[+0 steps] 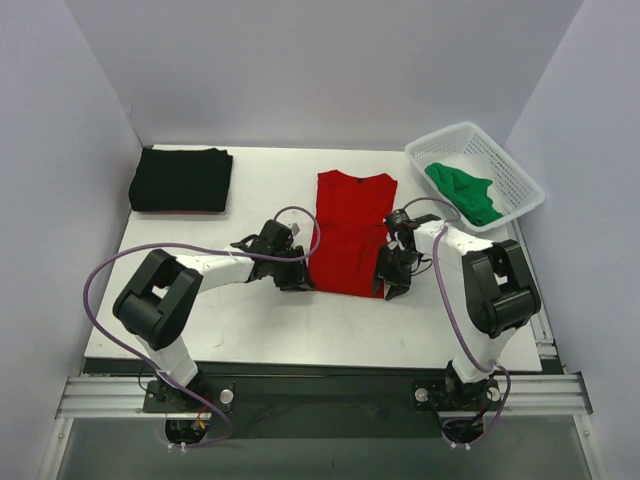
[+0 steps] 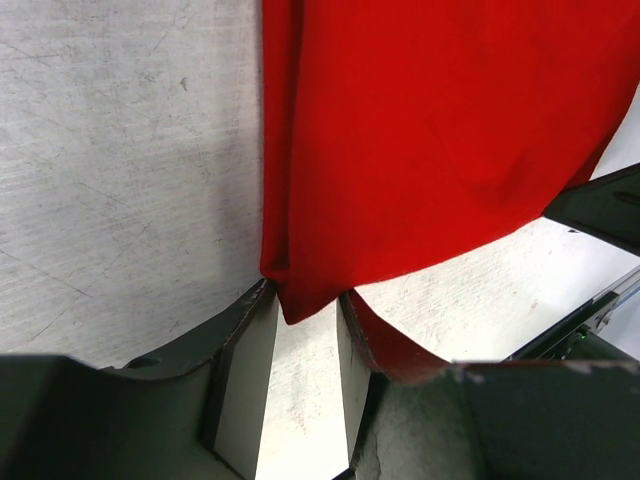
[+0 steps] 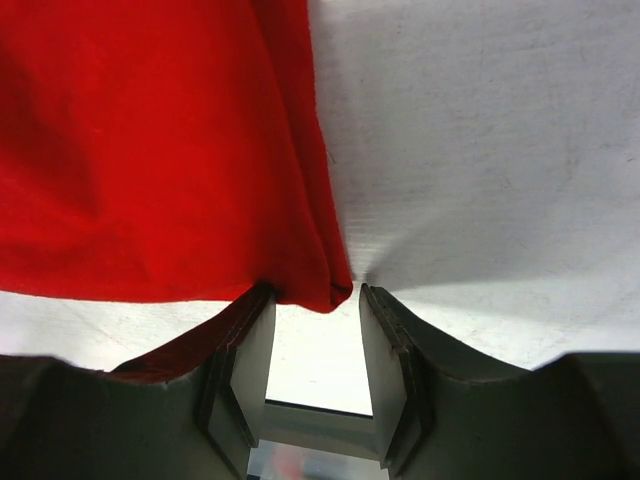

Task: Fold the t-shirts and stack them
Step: Fold the folded rectangular tshirt in 1/3 of the way, then grab one side of the 2/3 rectangular tshirt with both arms

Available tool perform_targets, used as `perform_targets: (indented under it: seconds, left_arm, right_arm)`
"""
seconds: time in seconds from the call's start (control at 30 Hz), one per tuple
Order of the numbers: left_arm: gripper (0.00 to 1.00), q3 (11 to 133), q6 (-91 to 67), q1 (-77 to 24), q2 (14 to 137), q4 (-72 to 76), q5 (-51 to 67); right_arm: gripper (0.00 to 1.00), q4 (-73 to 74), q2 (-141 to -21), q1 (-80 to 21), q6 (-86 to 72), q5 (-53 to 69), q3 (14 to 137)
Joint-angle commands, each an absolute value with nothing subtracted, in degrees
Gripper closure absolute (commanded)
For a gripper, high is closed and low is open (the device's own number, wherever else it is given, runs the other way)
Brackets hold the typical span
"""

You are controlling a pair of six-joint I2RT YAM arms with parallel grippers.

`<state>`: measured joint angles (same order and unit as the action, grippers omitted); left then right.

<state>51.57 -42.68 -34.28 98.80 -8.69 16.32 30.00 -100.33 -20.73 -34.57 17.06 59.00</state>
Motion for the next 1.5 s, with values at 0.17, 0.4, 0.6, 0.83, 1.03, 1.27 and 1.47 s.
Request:
perform_targets:
  seconds: [0.17,0.4,0.6,0.83,1.03,1.27,1.47]
  left_arm:
    - [0.65,51.3,-41.7,-33.8,102.2,-8.7,13.5]
    - [0.87,50.4,-41.7,-33.8,102.7,-9.1,13.2]
    - [1.0,48.7,-42.2,-33.8,101.4,-9.3,11.6]
    - [1.0,45.2,-44.4,-34.6,95.7,-9.8,8.9]
    - [1.0,45.0,-45.0,-36.4,91.7,-12.0,8.4]
    - [1.0,46.1,-44.3,-36.9,85.4,-19.4,7.1]
    - [1.0,47.6,-42.5,-37.3,78.5,-29.6,7.9]
  right_arm:
    - [0.63,30.9,-102.6,-20.9,-34.6,16.8,58.4]
    - [0.79,30.4,-103.5,-20.9,-34.5,16.6,58.1]
    - [1.0,30.6,-103.4,-20.9,-34.7,16.3,58.0]
    - [1.0,31.6,-99.9,-20.7,-36.2,16.1,56.4]
    - [1.0,33.2,-97.5,-21.5,-36.7,17.3,55.9]
    - [1.0,39.2,-90.0,-23.7,-37.7,17.5,56.0]
    - [1.0,45.2,-81.8,-24.9,-38.3,17.3,56.7]
